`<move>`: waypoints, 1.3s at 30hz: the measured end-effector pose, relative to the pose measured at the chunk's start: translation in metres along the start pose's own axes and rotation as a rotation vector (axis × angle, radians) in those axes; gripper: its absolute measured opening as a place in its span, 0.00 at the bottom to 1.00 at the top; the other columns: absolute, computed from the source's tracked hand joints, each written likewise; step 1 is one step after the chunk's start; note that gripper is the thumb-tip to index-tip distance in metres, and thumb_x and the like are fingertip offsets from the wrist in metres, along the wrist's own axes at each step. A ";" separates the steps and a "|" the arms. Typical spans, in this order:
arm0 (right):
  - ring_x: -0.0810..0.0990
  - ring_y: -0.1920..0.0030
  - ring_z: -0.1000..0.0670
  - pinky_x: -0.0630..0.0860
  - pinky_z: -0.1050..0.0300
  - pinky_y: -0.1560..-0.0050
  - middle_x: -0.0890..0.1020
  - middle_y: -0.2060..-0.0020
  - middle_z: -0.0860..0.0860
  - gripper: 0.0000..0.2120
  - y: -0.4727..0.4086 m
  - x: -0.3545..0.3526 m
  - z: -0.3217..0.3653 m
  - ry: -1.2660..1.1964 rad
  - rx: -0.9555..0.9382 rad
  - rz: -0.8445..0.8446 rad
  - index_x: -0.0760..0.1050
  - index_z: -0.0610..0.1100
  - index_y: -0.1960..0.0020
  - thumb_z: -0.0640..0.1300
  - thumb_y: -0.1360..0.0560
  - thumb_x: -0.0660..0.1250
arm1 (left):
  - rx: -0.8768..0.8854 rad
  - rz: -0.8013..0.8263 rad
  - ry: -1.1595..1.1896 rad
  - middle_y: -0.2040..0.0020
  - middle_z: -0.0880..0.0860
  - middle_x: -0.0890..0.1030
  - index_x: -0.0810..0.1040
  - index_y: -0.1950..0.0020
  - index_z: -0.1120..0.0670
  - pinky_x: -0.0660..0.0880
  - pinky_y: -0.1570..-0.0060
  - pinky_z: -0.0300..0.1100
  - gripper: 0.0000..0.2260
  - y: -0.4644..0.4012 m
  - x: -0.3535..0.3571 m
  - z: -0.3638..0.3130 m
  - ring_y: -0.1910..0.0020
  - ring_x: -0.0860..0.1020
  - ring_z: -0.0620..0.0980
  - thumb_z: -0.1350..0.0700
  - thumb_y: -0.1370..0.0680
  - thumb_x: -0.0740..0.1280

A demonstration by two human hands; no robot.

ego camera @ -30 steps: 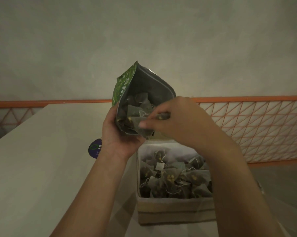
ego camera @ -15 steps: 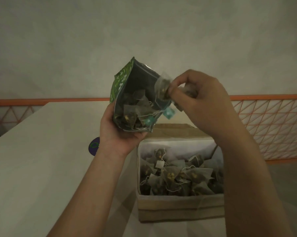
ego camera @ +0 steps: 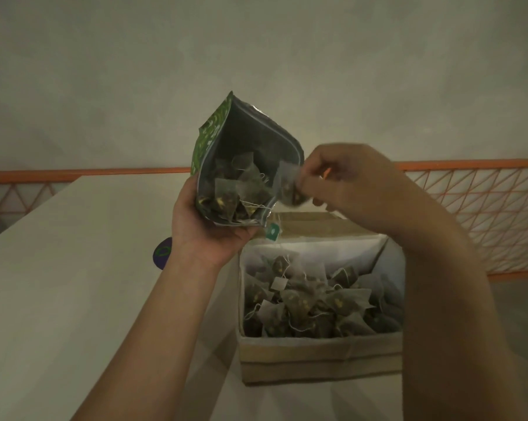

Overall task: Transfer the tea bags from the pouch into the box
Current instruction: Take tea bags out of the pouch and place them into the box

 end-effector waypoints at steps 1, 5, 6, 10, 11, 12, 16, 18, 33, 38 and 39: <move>0.79 0.69 0.60 0.76 0.63 0.65 0.81 0.67 0.56 0.04 -0.001 -0.008 0.002 -0.066 -0.013 -0.077 0.79 0.46 0.57 0.45 0.25 0.68 | 0.007 -0.004 -0.003 0.42 0.60 0.84 0.80 0.35 0.54 0.82 0.55 0.51 0.25 0.000 0.000 -0.001 0.53 0.85 0.62 0.44 0.28 0.66; 0.82 0.70 0.47 0.81 0.53 0.67 0.83 0.63 0.44 0.04 0.000 -0.022 0.007 -0.416 -0.022 -0.244 0.72 0.37 0.52 0.38 0.21 0.63 | 0.031 -0.014 -0.046 0.40 0.60 0.84 0.81 0.35 0.53 0.77 0.39 0.55 0.27 0.000 -0.002 -0.004 0.51 0.85 0.61 0.44 0.32 0.67; 0.83 0.69 0.44 0.82 0.50 0.66 0.83 0.60 0.41 0.03 0.001 -0.025 0.007 -0.508 -0.030 -0.278 0.70 0.37 0.51 0.38 0.20 0.61 | 0.034 -0.021 -0.057 0.39 0.60 0.83 0.81 0.35 0.53 0.74 0.36 0.56 0.27 0.000 -0.003 -0.004 0.49 0.85 0.62 0.44 0.32 0.67; 0.82 0.68 0.42 0.81 0.48 0.65 0.82 0.57 0.36 0.03 0.003 -0.030 0.010 -0.656 -0.066 -0.276 0.68 0.37 0.47 0.37 0.19 0.60 | 0.015 -0.009 -0.032 0.35 0.60 0.81 0.78 0.30 0.52 0.77 0.39 0.53 0.29 -0.001 -0.003 -0.002 0.42 0.82 0.62 0.43 0.30 0.67; 0.82 0.69 0.43 0.82 0.50 0.65 0.82 0.60 0.38 0.03 0.002 -0.024 0.010 -0.616 -0.062 -0.210 0.69 0.37 0.48 0.36 0.20 0.62 | 0.013 -0.004 -0.021 0.35 0.60 0.81 0.77 0.30 0.52 0.78 0.42 0.52 0.30 -0.001 -0.003 -0.002 0.43 0.82 0.61 0.42 0.30 0.67; 0.82 0.68 0.44 0.82 0.52 0.64 0.81 0.61 0.40 0.04 0.001 -0.015 0.009 -0.548 -0.052 -0.117 0.70 0.37 0.49 0.35 0.22 0.65 | 0.007 0.007 -0.010 0.33 0.59 0.80 0.76 0.29 0.52 0.78 0.42 0.52 0.30 -0.001 -0.003 -0.002 0.40 0.81 0.61 0.42 0.30 0.68; 0.85 0.61 0.51 0.81 0.62 0.59 0.83 0.57 0.48 0.07 0.006 0.032 0.002 -0.194 0.020 0.272 0.77 0.42 0.53 0.41 0.28 0.74 | -0.012 0.070 0.030 0.27 0.58 0.74 0.74 0.26 0.52 0.70 0.31 0.53 0.38 -0.001 0.002 -0.001 0.28 0.72 0.59 0.45 0.35 0.74; 0.83 0.61 0.58 0.76 0.67 0.62 0.84 0.58 0.54 0.09 0.008 0.044 0.000 -0.020 0.033 0.352 0.81 0.47 0.54 0.50 0.30 0.75 | -0.023 0.093 0.056 0.28 0.60 0.75 0.74 0.27 0.54 0.77 0.38 0.55 0.35 -0.002 0.004 -0.001 0.30 0.74 0.61 0.44 0.32 0.72; 0.74 0.66 0.59 0.66 0.63 0.70 0.74 0.68 0.60 0.12 -0.002 0.021 0.031 0.355 -0.032 -0.295 0.73 0.55 0.55 0.63 0.26 0.67 | -0.003 0.058 0.003 0.35 0.58 0.81 0.84 0.41 0.56 0.70 0.35 0.52 0.21 0.000 0.005 -0.001 0.42 0.80 0.58 0.43 0.25 0.65; 0.80 0.60 0.54 0.72 0.62 0.64 0.83 0.57 0.58 0.09 -0.003 0.034 0.034 0.553 -0.095 -0.227 0.81 0.57 0.47 0.55 0.22 0.64 | 0.019 0.030 -0.019 0.40 0.58 0.82 0.82 0.41 0.54 0.69 0.33 0.54 0.19 0.002 0.005 0.001 0.45 0.80 0.58 0.43 0.20 0.60; 0.80 0.62 0.55 0.71 0.64 0.65 0.83 0.59 0.58 0.08 -0.003 0.030 0.033 0.519 -0.098 -0.253 0.82 0.57 0.50 0.53 0.22 0.64 | 0.013 0.027 -0.019 0.40 0.58 0.82 0.82 0.40 0.54 0.72 0.35 0.54 0.19 0.002 0.005 0.002 0.45 0.80 0.59 0.43 0.20 0.61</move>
Point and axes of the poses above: each hand's wrist, its own y-axis away from the middle knuckle, its own x-axis out of the palm, z = x × y, the point moved 10 cm from there along -y, towards the middle knuckle
